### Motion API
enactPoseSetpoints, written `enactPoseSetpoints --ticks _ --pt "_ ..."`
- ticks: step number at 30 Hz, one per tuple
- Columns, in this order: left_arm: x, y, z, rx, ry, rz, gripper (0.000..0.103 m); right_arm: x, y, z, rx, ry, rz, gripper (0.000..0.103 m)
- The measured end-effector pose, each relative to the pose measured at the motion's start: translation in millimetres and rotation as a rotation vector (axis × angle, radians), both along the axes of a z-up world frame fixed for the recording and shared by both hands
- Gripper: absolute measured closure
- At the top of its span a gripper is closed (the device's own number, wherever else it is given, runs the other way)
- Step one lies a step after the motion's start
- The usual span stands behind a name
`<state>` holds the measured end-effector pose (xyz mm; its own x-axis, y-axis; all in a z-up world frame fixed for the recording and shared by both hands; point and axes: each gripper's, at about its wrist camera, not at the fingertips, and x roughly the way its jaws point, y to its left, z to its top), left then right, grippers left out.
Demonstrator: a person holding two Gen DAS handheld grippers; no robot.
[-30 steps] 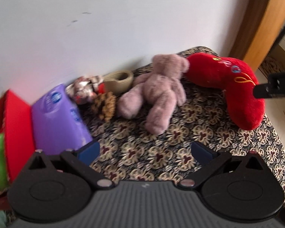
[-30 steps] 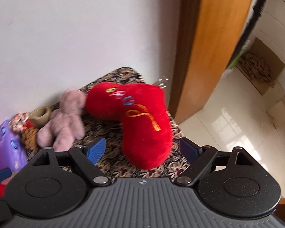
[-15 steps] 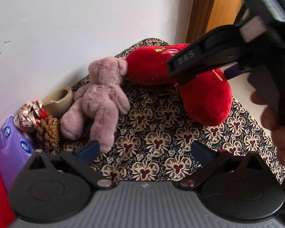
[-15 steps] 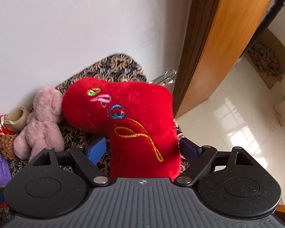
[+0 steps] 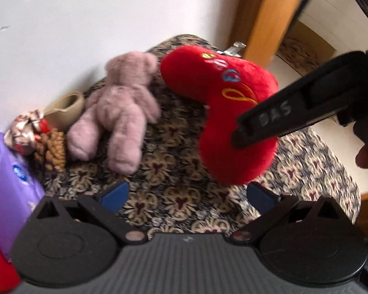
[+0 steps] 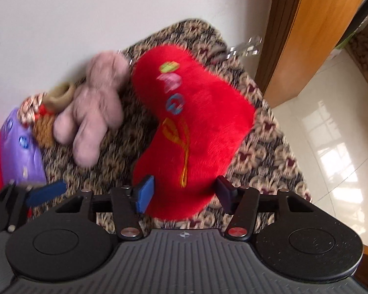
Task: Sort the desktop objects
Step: 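Close the right gripper on the red plush pillow, then lift the red plush pillow and carry it over the red box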
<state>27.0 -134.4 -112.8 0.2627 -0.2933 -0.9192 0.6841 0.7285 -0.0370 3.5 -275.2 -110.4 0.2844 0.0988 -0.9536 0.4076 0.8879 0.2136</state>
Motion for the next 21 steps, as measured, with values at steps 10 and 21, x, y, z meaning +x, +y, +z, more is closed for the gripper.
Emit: enactPoseSetpoints --ticks 10,21 --pt "-1 -42 -4 0.006 -0.078 -0.120 0.001 -13 -55 -4 0.093 -0.045 -0.248 0.021" --pt "-4 -76 -27 -0.015 -0.028 -0.200 0.021 26 -62 -27 0.088 -0.014 -0.202 0.023"
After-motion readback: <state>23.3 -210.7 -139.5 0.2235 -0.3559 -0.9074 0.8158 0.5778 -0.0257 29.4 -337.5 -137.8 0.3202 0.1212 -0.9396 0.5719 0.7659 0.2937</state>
